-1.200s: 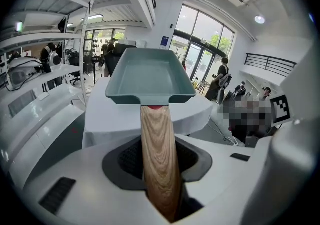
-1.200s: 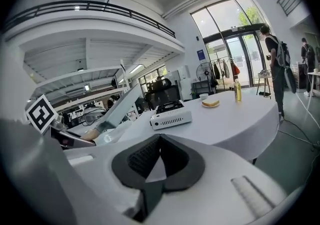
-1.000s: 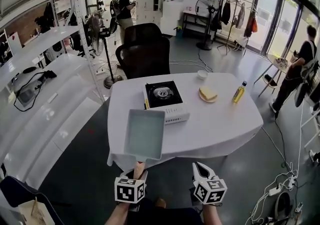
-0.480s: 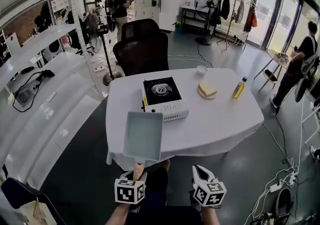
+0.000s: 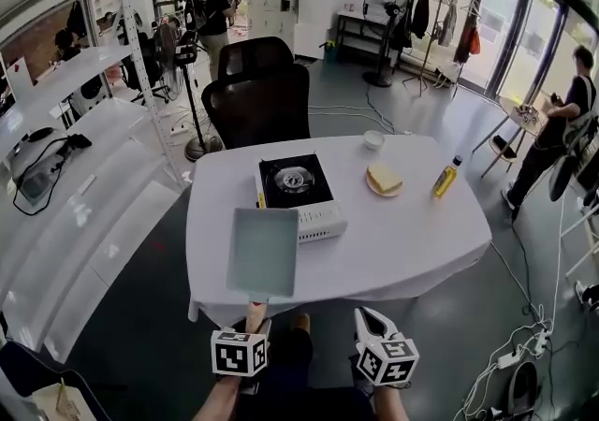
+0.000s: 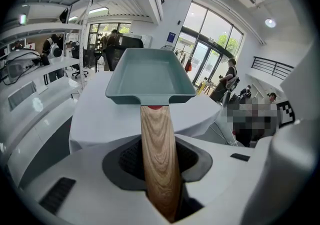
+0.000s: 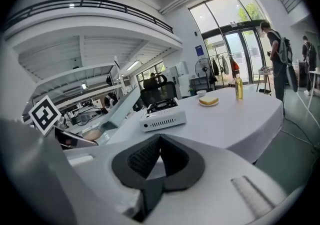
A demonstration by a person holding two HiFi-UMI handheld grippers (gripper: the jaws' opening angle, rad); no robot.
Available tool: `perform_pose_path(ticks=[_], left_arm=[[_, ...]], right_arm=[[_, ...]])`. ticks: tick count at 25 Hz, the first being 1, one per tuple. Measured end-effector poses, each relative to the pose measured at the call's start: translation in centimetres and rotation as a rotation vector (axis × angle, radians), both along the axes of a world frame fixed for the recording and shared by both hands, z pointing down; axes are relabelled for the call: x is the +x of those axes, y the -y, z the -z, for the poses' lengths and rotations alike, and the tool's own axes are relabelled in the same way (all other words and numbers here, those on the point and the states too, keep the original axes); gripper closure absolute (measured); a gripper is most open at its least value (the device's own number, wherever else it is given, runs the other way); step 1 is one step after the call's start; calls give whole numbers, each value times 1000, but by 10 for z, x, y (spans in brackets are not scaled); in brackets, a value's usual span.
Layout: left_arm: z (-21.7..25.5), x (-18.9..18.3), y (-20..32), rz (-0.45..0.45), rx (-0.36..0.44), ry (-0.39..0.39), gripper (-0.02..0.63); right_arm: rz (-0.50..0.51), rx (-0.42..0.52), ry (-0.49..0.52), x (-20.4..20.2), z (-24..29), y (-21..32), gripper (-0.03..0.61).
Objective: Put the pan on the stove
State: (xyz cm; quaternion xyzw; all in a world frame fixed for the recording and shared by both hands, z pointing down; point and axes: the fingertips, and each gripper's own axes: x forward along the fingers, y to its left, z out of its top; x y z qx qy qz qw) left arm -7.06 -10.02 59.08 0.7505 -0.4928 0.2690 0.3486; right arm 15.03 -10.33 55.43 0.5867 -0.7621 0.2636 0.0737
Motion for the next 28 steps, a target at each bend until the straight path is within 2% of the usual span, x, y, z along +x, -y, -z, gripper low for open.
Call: perform_pose_path(ticks=[13,28], left_arm=[[16,28,110,5,2,-4,487],[22,38,227,26,-1,15,486]], right_arm=[[-14,2,-1,36,10,117,577],[32,-1,-2,46,15,246,577]])
